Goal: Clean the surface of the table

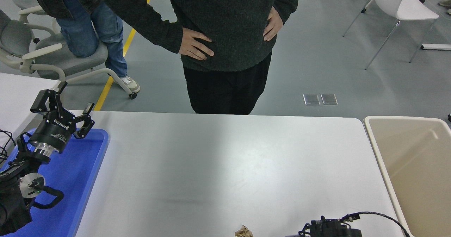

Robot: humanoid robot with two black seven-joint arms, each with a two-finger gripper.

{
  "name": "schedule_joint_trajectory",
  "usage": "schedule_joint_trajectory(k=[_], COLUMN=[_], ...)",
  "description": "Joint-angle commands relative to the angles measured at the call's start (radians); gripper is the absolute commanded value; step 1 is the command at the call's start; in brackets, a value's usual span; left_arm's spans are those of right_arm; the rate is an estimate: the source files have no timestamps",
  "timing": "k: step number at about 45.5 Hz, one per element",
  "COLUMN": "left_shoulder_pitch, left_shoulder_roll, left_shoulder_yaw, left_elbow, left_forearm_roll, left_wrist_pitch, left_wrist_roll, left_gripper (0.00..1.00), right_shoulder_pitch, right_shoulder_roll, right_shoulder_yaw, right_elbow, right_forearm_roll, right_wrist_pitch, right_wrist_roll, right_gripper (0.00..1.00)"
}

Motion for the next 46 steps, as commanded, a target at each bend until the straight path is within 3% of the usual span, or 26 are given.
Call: schedule_joint_trajectory(k=[1,7,18,46], left_shoulder_pitch=[0.000,0.000,0.000,0.000], left_shoulder_roll=[0.000,0.000,0.000,0.000], left_shoulder_yaw=[0.000,0.000,0.000,0.000], left_elbow=[0.000,0.000,0.000,0.000], left_forearm_roll=[0.000,0.000,0.000,0.000], left_wrist_pitch=[0.000,0.000,0.000,0.000], left_wrist_roll=[0.000,0.000,0.000,0.000], left_gripper=[1.00,1.00,1.00,1.00], right_shoulder_pitch=[0.023,0.025,0.097,0.379], right_shoulder_roll=[-0.101,-0.173,-0.434,-0.914], right_shoulder_yaw=[0.035,0.055,0.113,0.172], right_elbow=[0.082,0.131,0.248,0.302], right_forearm_roll=[0.083,0.089,0.189,0.436], right_wrist_pitch=[0.028,0.029,0.057,0.316], right_wrist_roll=[-0.021,-0.023,-0.023,-0.023], right_gripper=[0.00,0.00,0.00,0.00])
